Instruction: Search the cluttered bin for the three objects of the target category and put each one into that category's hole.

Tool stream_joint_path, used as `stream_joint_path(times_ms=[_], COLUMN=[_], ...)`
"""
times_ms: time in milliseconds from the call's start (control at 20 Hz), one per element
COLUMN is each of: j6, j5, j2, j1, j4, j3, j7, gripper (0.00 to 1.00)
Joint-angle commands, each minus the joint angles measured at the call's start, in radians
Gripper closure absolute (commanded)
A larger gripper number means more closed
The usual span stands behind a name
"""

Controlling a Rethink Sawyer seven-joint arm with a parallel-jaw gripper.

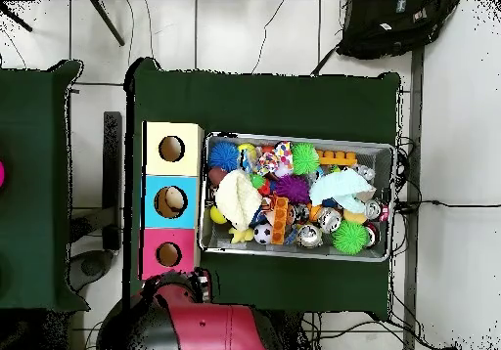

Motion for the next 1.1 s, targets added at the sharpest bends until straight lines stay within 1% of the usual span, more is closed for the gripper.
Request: stream_joint_path(times_ms=[50,200,300,550,850,1100], j6=[-0.099,-0.148,-0.16,-0.159,-0.141,-0.15], j5=[-0.028,-0.031,-0.031,-0.026,-0.016,-0.016], j2=[0.097,0.127,0.14,0.151,0.163,0.187], j1=[-0.033,-0.038,-0.037,-0.042,-0.087,-0.098], j4=[-0.024,-0.023,-0.028,-0.042,-0.066,-0.08], j3=[-0.015,-0.016,-0.022,-0.028,-0.003,0.007], j7=[0.188,0.188,0.187,0.168,0.12,0.126], gripper=[0.0,0.0,0.0,0.0,0.0,0.0])
